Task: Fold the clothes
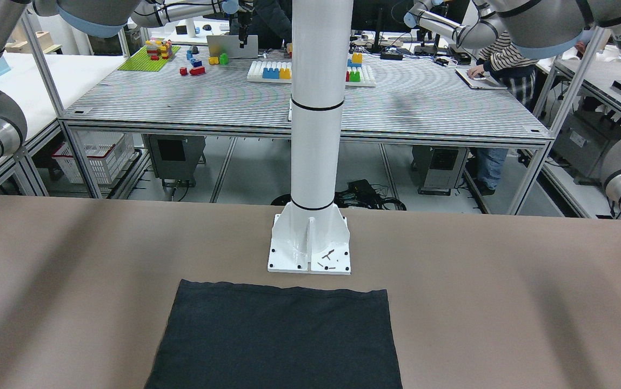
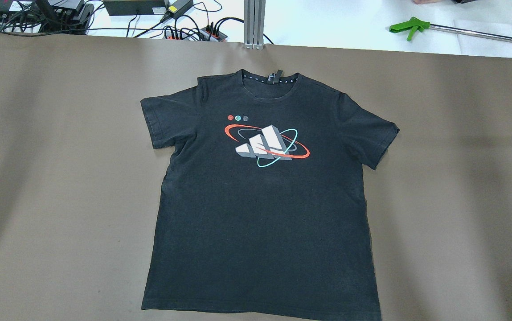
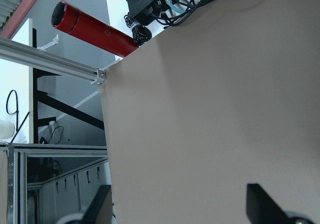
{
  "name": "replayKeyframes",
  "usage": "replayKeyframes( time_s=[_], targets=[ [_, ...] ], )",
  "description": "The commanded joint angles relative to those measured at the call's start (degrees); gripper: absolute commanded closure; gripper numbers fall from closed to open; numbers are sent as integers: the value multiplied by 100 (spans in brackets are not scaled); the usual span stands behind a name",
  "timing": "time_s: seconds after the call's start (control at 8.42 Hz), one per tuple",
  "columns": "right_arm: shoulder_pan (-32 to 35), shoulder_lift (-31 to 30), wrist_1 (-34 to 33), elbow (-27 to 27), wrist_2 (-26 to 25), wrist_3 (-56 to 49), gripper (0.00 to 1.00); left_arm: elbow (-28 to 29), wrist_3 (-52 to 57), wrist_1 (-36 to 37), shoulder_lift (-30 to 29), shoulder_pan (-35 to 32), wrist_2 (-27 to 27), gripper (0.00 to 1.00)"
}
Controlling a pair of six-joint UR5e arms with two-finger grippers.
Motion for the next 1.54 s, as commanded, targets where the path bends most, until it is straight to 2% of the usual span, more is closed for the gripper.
replayKeyframes(
  time_s=[0.0, 0.71, 1.07, 1.19, 1.43],
  targets=[
    [-167, -46, 33, -48, -363, 11, 6, -74, -9, 8, 22, 1, -201, 6],
    [-229, 102, 33, -162, -346, 20, 6, -65, 0, 8, -31, 27, -264, 6],
    [-326, 357, 156, -478, -285, 20, 6, -4, -481, -1, -416, 254, -535, 6],
    [-422, 427, 287, -609, -259, 29, 6, 5, -936, -36, -478, 430, -545, 6],
    [-467, 664, 1066, -1257, 56, 264, 6, 110, -1553, -71, -776, 686, -563, 6]
  ],
)
